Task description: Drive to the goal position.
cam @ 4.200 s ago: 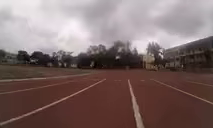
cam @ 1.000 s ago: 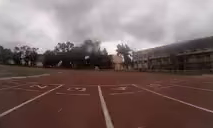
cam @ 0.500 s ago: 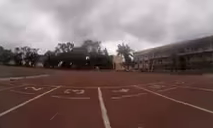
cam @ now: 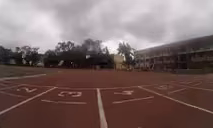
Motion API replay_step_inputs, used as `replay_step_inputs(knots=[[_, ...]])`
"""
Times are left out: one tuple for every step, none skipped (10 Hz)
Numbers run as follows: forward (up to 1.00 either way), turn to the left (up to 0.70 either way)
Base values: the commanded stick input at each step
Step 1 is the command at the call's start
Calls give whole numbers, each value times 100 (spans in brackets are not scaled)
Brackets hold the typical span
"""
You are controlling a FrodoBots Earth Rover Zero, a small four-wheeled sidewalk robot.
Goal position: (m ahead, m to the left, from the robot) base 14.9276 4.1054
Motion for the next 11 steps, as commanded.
replay_step_inputs(knots=[[70,0],[70,0],[70,0],[70,0],[70,0],[70,0],[70,0],[70,0],[70,0],[70,0],[70,0]])
